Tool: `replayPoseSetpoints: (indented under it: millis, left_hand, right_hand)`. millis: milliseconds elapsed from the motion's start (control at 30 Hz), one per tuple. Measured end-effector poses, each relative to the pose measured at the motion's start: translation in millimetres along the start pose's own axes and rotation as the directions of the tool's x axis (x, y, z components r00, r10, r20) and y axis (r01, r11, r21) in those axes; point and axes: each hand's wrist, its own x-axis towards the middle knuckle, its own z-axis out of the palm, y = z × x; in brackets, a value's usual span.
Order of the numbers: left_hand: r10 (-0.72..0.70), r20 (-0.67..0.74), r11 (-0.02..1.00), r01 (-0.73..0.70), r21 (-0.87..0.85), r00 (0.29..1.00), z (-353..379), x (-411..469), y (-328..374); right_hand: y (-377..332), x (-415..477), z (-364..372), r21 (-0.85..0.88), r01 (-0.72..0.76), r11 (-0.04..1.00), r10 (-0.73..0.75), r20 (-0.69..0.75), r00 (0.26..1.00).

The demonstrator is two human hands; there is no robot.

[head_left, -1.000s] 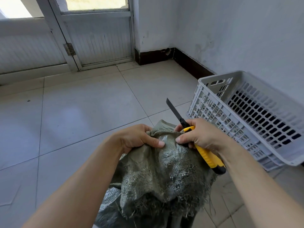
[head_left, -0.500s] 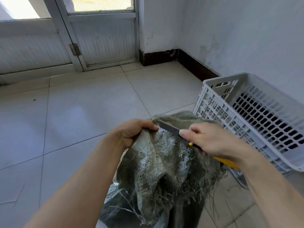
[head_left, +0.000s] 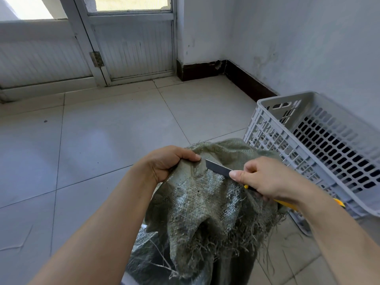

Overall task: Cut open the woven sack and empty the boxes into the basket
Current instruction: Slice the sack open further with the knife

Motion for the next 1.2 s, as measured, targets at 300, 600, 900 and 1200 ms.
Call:
replayPoseSetpoints:
  millis: [300, 600, 900, 1200]
  left_hand:
    - [-0.001, -0.019, 0.999, 0.002, 0.032, 1.0, 0, 4, -2]
    - [0.012, 0.016, 1.0, -0.012, 0.019, 1.0, -2, 7, -2]
    - [0.028, 0.053, 0.994, -0.023, -0.108, 0.998, -1, 6, -1]
    - [0.003, -0.029, 0.986, -0.007, -0.165, 1.0, 10, 9, -5]
  right_hand:
    - [-4, -3, -2, -0.027, -0.021, 0.999, 0.021, 0.028, 0.999]
    - [-5, -2, 1, 0.047, -0.064, 0.997, 0.065, -0.007, 0.998]
    - [-6, 1, 17, 0.456, -0.053, 0.888, 0.073, -0.027, 0.997]
    - [-7, 7, 36, 0.295, 0.016, 0.955, 0.086, -0.329, 0.94]
